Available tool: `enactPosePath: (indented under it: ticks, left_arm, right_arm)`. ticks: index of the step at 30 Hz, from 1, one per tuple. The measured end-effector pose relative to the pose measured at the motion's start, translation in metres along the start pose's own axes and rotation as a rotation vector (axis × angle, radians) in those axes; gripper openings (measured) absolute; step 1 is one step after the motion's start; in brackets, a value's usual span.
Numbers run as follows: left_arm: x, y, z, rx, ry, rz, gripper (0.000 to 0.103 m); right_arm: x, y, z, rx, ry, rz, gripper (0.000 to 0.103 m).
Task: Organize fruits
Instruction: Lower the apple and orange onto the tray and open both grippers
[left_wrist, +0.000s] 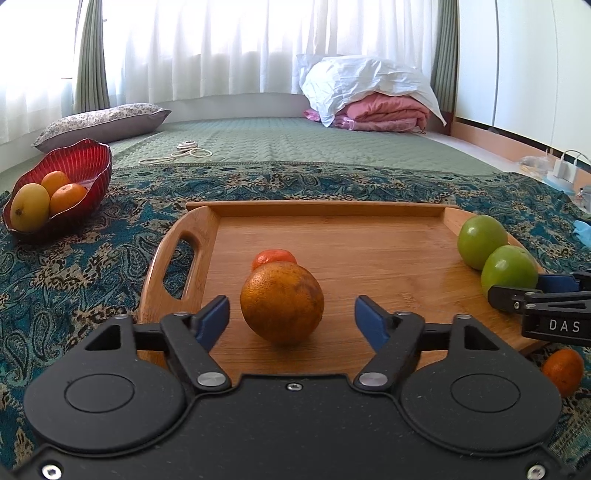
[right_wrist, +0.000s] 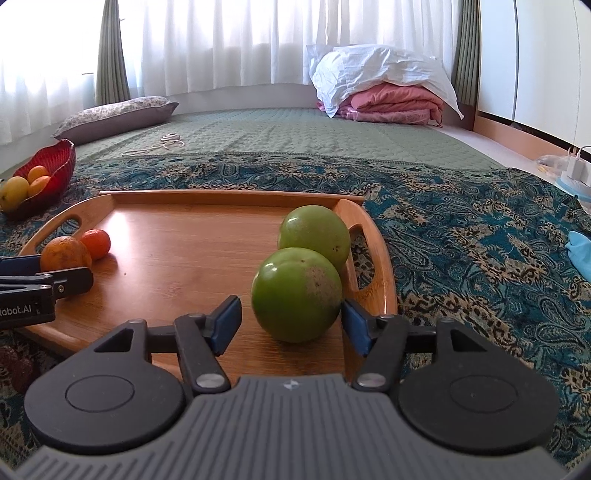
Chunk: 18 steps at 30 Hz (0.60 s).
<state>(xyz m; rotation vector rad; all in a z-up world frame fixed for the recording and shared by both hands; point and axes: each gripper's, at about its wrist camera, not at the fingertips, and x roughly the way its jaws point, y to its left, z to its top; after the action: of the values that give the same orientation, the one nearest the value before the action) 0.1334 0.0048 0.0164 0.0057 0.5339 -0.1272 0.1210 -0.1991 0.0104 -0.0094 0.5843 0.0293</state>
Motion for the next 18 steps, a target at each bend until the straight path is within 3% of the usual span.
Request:
enactPosePath:
  ticks: [10, 18]
  left_arm:
    - [-0.016, -0.002, -0.007, 0.005, -0.008, -0.016, 0.086]
    - [-0.032, -0.003, -0.016, 0.001, -0.02, -0.027, 0.092]
  right_arm:
    - [-0.02, 0.016, -0.01, -0.075, -0.06, 0.022, 0.088]
    - [-0.034, 0.017, -0.019, -0.07, -0.095, 0.031, 0.091]
